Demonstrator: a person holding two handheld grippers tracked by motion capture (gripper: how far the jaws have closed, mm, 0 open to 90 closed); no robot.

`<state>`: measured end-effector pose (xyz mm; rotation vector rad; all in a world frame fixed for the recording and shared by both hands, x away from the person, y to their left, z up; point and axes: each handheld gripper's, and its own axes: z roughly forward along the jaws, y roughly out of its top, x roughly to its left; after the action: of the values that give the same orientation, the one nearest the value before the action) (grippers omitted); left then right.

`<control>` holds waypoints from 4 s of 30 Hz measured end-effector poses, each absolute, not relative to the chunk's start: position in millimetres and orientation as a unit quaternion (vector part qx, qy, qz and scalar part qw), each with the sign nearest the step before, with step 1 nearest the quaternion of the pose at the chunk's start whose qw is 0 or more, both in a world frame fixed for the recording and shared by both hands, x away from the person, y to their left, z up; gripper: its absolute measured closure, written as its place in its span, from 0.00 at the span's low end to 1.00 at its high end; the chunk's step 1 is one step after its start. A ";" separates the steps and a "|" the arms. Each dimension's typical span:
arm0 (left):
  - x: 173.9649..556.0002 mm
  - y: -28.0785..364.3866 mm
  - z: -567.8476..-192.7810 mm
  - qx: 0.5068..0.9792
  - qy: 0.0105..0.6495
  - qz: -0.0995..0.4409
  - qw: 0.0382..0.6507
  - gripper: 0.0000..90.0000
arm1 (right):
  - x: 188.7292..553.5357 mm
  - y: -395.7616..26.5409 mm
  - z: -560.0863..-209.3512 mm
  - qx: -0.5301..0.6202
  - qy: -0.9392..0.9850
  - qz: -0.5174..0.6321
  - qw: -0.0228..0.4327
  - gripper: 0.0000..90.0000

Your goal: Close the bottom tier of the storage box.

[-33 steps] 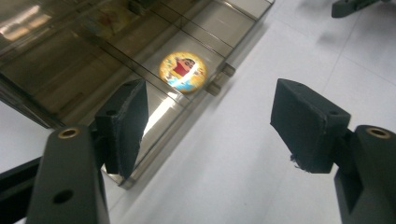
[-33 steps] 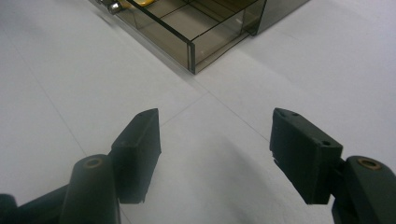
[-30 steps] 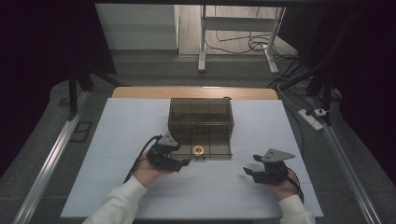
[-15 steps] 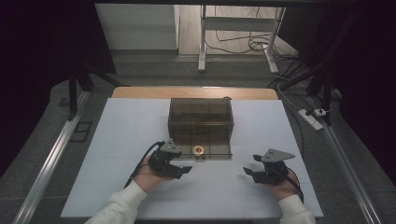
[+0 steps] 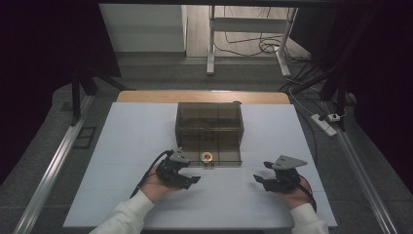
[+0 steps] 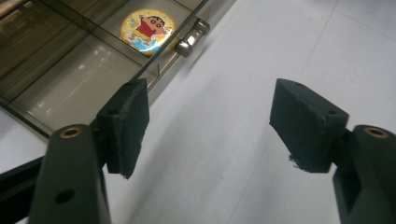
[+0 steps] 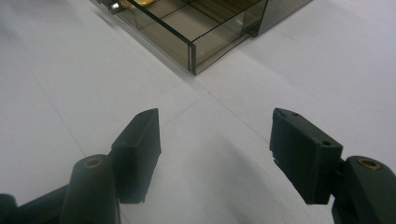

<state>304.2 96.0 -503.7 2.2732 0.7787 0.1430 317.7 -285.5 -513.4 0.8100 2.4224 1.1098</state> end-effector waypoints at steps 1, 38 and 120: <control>304.0 95.2 -504.4 0.882 0.300 0.055 0.360 0.38 | 317.8 -285.3 -513.6 0.286 0.856 0.392 0.177 0.38; 323.4 63.8 -528.0 0.892 0.291 0.101 0.331 0.98 | 316.2 -286.5 -512.9 0.289 0.856 0.390 0.179 0.38; 362.6 64.2 -533.8 0.875 0.324 0.125 0.337 0.98 | 312.5 -289.9 -514.8 0.293 0.855 0.387 0.184 0.38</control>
<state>362.6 64.2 -533.8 2.2808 0.8443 0.3270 312.5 -289.9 -514.8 0.8268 2.4098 1.0899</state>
